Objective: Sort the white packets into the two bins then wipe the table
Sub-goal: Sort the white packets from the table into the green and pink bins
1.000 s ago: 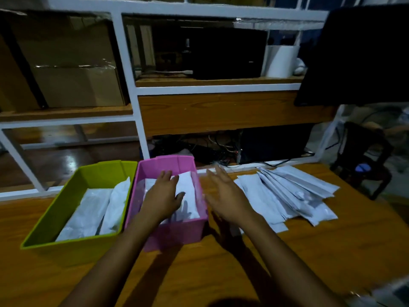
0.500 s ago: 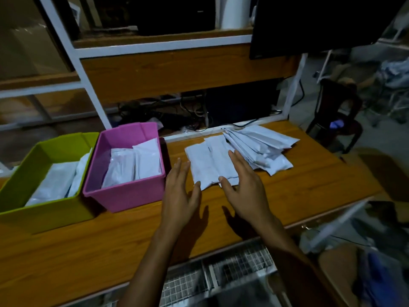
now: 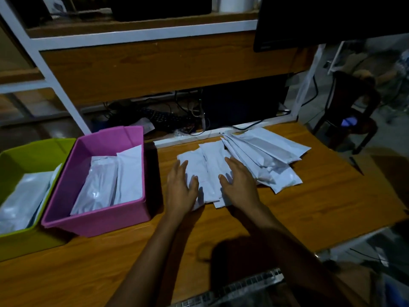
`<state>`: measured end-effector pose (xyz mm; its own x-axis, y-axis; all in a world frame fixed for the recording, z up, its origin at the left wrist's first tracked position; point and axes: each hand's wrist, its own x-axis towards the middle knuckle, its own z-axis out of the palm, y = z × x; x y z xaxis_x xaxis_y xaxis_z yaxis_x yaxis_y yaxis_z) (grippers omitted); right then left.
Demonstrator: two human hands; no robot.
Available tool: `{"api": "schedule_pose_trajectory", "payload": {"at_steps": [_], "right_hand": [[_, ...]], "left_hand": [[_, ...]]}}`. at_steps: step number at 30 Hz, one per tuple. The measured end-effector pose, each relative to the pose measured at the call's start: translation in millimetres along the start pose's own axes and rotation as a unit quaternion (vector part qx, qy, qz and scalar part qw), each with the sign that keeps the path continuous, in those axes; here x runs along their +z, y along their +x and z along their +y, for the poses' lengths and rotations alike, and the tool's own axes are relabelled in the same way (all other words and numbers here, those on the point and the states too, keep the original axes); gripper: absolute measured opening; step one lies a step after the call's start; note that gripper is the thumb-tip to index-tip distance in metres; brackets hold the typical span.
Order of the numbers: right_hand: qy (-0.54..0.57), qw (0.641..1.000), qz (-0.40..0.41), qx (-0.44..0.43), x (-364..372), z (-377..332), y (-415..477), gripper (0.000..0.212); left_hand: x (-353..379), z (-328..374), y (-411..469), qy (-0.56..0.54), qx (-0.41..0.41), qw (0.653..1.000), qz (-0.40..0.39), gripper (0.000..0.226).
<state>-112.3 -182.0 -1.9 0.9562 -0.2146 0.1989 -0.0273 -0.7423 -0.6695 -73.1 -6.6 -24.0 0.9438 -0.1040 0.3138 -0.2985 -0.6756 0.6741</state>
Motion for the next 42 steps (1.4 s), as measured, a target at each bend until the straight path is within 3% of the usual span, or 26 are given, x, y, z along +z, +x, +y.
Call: {"api": "schedule_pose_trajectory", "payload": {"at_steps": [9,15,20,25,30,42], "right_hand": [[-0.123,0.992,-0.011,-0.036,64.6,23.0,85.7,0.046],[-0.181,0.982,-0.046,-0.016,96.9,50.7,99.3,0.056],[-0.192,0.98,-0.054,-0.014,106.5,56.4,104.4,0.055],[-0.176,0.983,-0.058,0.005,104.7,54.6,105.4,0.072],[-0.14,0.988,-0.061,0.02,92.8,40.6,110.5,0.061],[-0.045,0.989,0.138,-0.025,43.7,-12.4,45.4,0.053]], "left_hand": [[83.8,-38.5,64.3,0.047,-0.118,0.99,-0.054,0.068],[107.2,-52.2,58.7,0.097,-0.15,0.983,-0.042,0.084],[105.7,-56.8,59.7,0.034,-0.121,0.992,-0.03,0.07],[101.7,-52.1,58.4,0.004,-0.1,0.995,-0.032,0.068],[91.0,-49.4,63.5,-0.026,-0.076,0.997,-0.022,0.053],[4.6,5.6,42.2,-0.086,0.058,0.992,0.078,0.047]]}}
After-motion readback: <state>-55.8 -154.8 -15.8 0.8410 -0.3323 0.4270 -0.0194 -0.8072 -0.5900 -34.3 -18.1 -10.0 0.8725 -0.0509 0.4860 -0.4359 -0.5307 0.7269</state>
